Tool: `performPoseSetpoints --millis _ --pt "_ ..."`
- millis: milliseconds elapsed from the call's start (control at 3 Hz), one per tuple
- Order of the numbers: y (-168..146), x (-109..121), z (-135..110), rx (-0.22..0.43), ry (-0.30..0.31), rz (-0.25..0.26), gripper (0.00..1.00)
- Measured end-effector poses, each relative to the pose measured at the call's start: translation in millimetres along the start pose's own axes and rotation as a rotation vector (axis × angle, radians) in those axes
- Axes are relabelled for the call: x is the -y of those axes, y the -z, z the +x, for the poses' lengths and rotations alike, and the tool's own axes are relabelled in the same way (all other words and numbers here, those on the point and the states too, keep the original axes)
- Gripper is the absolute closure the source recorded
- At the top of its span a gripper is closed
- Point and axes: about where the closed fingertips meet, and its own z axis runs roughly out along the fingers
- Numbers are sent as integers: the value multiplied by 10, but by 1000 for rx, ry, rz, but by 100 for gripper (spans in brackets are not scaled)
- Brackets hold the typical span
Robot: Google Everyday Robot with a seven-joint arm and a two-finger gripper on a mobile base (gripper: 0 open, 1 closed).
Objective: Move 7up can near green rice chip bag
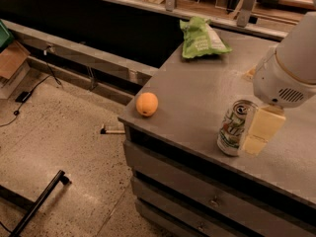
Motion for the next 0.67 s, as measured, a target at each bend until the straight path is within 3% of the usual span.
performPoseSetpoints --millis 333,667 --pt "-78 -41 -24 9 5 -25 0" --pt "-64 -46 -30 9 6 -21 16"
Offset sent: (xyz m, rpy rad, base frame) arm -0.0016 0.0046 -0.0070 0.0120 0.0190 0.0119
